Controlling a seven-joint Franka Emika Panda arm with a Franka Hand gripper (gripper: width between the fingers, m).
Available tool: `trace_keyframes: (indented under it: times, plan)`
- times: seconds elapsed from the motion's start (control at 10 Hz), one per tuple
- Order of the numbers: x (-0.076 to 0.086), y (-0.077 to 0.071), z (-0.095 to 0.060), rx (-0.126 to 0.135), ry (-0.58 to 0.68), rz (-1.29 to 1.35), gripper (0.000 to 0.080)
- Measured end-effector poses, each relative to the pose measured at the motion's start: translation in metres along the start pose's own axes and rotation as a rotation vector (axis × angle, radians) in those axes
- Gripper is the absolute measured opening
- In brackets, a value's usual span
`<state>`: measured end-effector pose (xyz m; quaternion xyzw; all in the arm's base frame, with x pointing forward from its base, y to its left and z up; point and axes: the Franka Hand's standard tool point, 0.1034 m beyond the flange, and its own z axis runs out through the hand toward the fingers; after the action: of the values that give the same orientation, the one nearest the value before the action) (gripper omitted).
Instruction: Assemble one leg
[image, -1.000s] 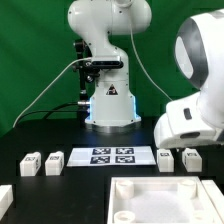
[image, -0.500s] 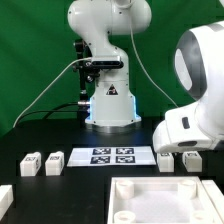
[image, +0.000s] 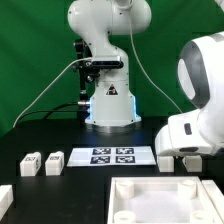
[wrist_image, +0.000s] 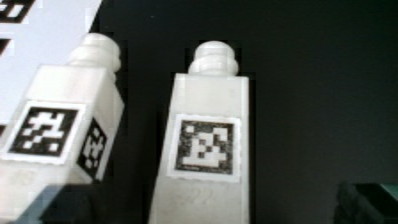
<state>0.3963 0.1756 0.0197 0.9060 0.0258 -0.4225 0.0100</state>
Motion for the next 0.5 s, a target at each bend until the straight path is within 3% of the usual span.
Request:
trace_keyframes:
  times: [0.2,0.5]
  plan:
    - [0.0004,-0.0012,0.0116,-0.006,-0.002,-0.002,0.0649]
    - [0.0002,-0.0013,0.0129,-0.007,-0.004,-0.003,0.0649]
